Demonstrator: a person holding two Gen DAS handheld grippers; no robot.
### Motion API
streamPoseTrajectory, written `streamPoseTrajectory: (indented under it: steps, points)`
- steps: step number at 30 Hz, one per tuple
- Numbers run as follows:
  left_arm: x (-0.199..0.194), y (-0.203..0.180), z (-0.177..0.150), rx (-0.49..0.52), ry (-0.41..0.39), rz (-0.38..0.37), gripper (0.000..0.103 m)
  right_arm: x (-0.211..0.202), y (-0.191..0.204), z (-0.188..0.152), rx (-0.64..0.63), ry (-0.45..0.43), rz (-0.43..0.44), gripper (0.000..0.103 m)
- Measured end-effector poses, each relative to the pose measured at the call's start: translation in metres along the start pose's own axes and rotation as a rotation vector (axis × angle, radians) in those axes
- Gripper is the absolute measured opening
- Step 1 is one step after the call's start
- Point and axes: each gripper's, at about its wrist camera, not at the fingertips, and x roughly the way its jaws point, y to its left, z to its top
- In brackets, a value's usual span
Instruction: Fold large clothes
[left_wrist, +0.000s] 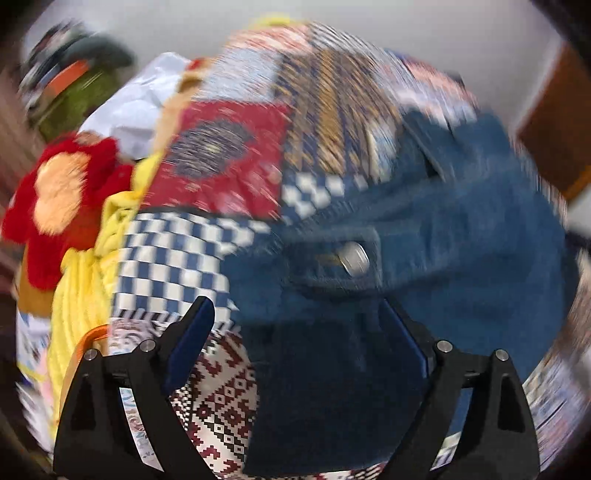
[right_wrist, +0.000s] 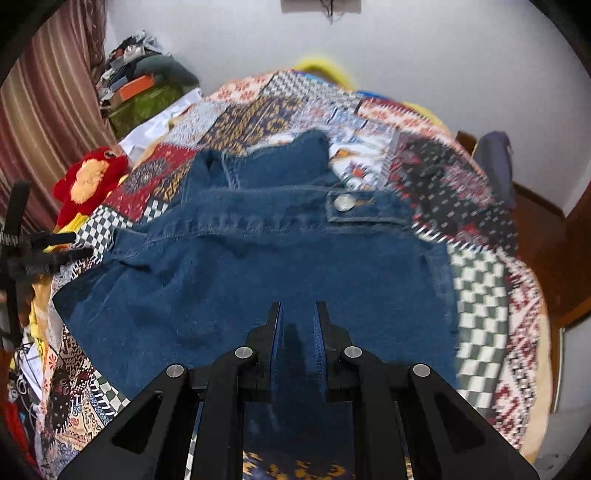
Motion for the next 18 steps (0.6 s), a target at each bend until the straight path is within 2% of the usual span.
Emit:
streamPoseTrajectory:
  steps: [3,5,10,14,16,18]
  points:
    - [0.02,-0.021,-0.005,0.114,0.016,0.063,0.091,0.018,0.007,0.003,-0.007,0.038,0.021,0.012]
    - [0.034,-0.024,0.001,0.125,0.007,0.103,0.091,0.031,0.011,0.008,-0.011,0.054,0.03,0.012]
    - [0.06,0.005,0.026,-0.038,0.042,0.05,0.095,0.058,0.018,0.027,0.006,0.058,0.044,0.012]
    - [0.067,0.025,0.032,-0.098,0.021,0.081,0.096,0.073,0.016,0.044,0.017,0.012,0.01,0.012]
    - [0.069,0.034,0.033,-0.126,0.017,0.108,0.097,0.081,0.012,0.051,0.026,0.021,0.013,0.012]
    - [0.068,0.045,0.033,-0.167,0.005,0.123,0.101,0.085,0.005,0.058,0.066,0.009,0.019,0.012]
